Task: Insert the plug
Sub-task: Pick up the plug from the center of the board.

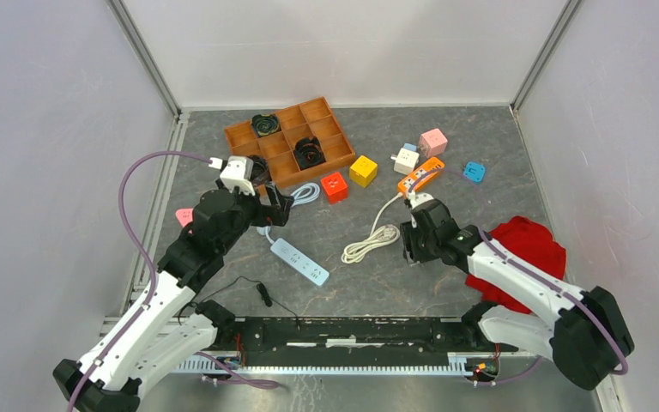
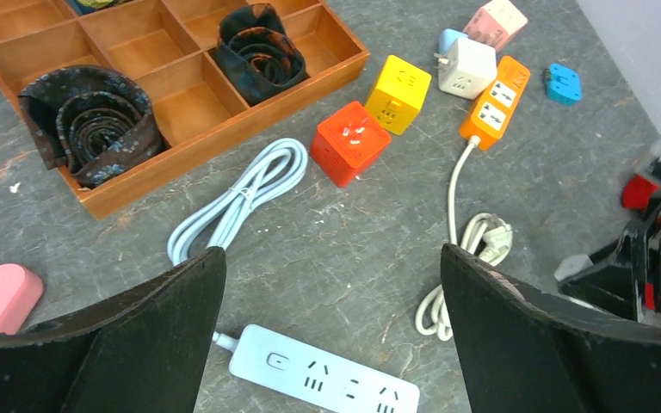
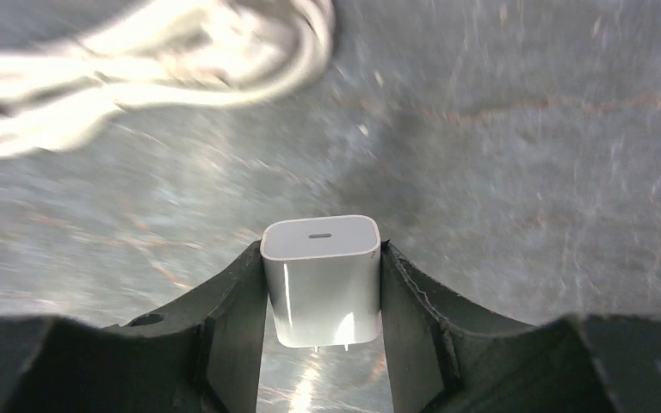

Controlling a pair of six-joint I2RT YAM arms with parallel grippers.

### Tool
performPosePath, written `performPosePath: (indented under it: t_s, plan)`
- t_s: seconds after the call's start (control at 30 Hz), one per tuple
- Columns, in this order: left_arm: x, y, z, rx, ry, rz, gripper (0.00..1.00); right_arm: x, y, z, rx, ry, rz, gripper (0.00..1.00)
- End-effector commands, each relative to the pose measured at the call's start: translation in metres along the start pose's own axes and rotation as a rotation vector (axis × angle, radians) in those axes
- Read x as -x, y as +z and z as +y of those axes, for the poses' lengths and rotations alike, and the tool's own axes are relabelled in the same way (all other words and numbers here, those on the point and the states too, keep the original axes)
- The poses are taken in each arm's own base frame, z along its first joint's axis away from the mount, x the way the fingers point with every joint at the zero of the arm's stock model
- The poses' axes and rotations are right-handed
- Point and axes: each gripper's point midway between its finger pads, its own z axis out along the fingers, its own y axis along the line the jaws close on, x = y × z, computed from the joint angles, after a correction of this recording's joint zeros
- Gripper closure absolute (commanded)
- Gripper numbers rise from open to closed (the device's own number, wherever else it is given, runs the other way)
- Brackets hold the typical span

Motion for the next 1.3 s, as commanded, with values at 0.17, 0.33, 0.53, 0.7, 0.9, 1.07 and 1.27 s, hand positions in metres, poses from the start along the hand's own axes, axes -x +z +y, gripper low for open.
performPosePath:
  t_s: [0.17, 0.33, 0.53, 0.7, 0.9, 1.07, 1.27]
  plan:
    - [0.015, -0.008, -0.038, -0.178, -0.207, -0.061, 0.05, 0.111, -0.060, 0.077, 0.411, 0.282, -0.396, 0.66]
    - [0.013, 0.000, -0.042, -0.202, -0.281, -0.088, 0.08, 0.146, -0.085, 0.093, 0.551, 0.494, -0.492, 0.67]
    - [0.008, 0.008, -0.066, -0.346, -0.351, -0.103, 0.11, 0.177, -0.110, 0.108, 0.756, 0.756, -0.567, 0.68]
    - [0.006, 0.018, -0.083, -0.399, -0.360, -0.112, 0.13, 0.196, -0.120, 0.118, 0.811, 0.798, -0.574, 0.68]
    - [0.011, 0.028, -0.117, -0.454, -0.309, -0.126, 0.13, 0.204, -0.127, 0.128, 0.858, 0.814, -0.574, 0.68]
    - [0.004, 0.036, -0.146, -0.478, -0.222, -0.135, 0.13, 0.204, -0.128, 0.130, 0.884, 0.827, -0.579, 0.67]
    - [-0.007, 0.051, -0.163, -0.449, -0.183, -0.121, 0.17, 0.203, -0.128, 0.133, 0.893, 0.813, -0.577, 0.67]
